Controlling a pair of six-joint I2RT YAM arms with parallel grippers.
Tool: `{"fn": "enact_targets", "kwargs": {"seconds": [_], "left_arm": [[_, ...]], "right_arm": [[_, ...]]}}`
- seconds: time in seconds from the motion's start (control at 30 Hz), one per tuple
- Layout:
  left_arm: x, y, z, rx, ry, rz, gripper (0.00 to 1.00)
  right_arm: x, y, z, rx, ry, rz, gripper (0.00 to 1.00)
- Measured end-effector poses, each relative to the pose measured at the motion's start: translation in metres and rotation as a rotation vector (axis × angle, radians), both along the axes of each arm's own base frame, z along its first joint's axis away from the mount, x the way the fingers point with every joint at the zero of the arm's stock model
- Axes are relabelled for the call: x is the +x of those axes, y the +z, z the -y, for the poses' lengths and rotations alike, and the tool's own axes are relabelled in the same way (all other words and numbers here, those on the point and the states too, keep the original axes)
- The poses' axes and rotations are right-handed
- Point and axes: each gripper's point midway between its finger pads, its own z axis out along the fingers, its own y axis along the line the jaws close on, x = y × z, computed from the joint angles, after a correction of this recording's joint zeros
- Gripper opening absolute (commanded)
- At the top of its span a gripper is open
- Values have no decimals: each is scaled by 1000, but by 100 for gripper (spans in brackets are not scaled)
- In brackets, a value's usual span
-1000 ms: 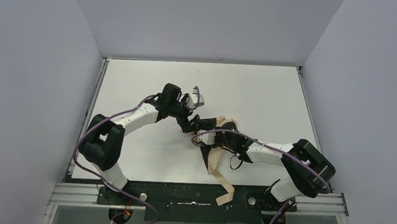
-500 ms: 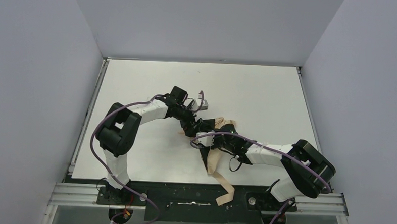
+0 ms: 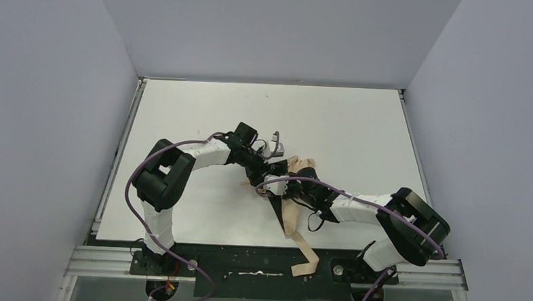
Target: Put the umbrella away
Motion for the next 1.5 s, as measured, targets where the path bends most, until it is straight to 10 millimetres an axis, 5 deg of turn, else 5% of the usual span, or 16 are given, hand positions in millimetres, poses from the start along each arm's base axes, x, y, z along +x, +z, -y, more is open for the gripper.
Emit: {"fn": "enact_targets", "kwargs": {"seconds": [0.17, 0.27, 0.43, 0.53, 0.8, 1.1, 1.3, 1.5], "left_arm": [[4, -5, -2, 15, -2, 40, 26], [8, -4, -1, 16, 5, 59, 7], [9, 0, 0, 21, -8, 87, 4], [7, 0, 2, 24, -20, 102, 4], [4, 0, -4, 51, -28, 167, 0], [-2, 3, -4, 114, -50, 356, 0], [-5, 6, -4, 132, -73, 451, 0], [-6, 6, -3, 131, -76, 449, 0]], "right_arm": [[1, 0, 0, 17, -16, 0, 15], [0, 1, -1, 23, -19, -4, 26], [-6, 16, -1, 33, 0, -30, 67], [-17, 35, -6, 52, 45, -69, 76], [-52, 113, 6, 282, 11, -123, 75], [-38, 163, 56, 696, -511, -289, 81], [-26, 150, 84, 847, -844, -433, 70], [-51, 102, 59, 965, -983, -699, 61]]}}
